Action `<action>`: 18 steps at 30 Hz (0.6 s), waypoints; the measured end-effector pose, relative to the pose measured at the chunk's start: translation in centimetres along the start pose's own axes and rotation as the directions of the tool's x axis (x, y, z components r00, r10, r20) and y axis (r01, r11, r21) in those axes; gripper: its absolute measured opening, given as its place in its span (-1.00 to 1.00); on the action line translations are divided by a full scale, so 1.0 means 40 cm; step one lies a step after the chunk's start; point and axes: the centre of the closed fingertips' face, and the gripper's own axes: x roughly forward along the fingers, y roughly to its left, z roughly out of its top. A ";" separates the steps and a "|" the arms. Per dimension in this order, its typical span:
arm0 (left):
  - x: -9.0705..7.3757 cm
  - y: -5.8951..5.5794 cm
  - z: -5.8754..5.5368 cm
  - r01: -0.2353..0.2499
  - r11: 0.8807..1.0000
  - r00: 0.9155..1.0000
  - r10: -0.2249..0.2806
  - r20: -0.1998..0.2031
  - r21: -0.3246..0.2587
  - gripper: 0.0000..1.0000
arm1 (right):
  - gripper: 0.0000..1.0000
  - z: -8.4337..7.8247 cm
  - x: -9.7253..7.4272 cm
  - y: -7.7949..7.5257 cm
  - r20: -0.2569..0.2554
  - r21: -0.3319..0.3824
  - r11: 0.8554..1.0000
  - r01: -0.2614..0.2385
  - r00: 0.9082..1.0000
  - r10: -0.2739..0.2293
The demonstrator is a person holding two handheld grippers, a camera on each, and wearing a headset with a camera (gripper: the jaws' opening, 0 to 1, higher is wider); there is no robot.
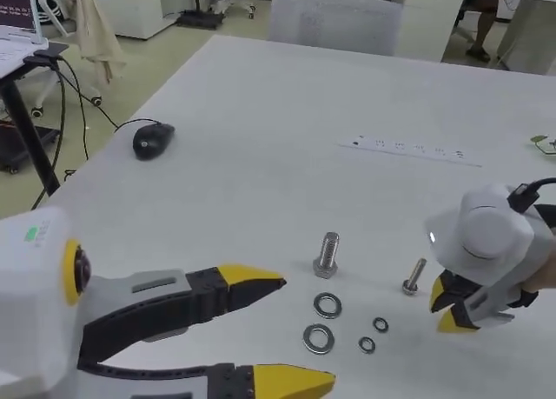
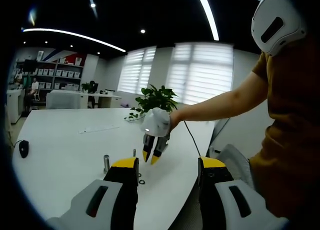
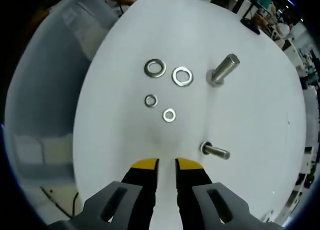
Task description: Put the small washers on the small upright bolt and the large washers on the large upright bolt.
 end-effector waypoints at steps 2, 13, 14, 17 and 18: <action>0.000 -0.003 0.000 0.002 1.000 1.000 -0.002 -0.002 0.003 -0.07 | -0.72 0.011 0.003 0.009 0.007 -0.003 1.000 -0.005 1.000 0.005; -0.010 -0.003 0.002 -0.006 1.000 1.000 0.006 0.004 0.008 -0.07 | -0.72 0.081 0.023 0.012 0.025 -0.053 0.998 -0.028 0.999 0.029; -0.011 -0.002 0.002 -0.008 1.000 1.000 0.008 0.004 0.008 -0.07 | -0.72 0.085 0.027 0.009 0.022 -0.060 0.998 -0.032 0.999 0.033; -0.013 0.003 0.005 -0.013 1.000 1.000 0.013 0.010 0.007 -0.07 | -0.72 0.096 0.037 0.002 0.016 -0.074 0.996 -0.041 0.999 0.042; -0.014 0.005 0.006 -0.015 1.000 1.000 0.015 0.013 0.006 -0.07 | -0.72 0.100 0.041 -0.001 0.014 -0.081 0.996 -0.044 0.999 0.045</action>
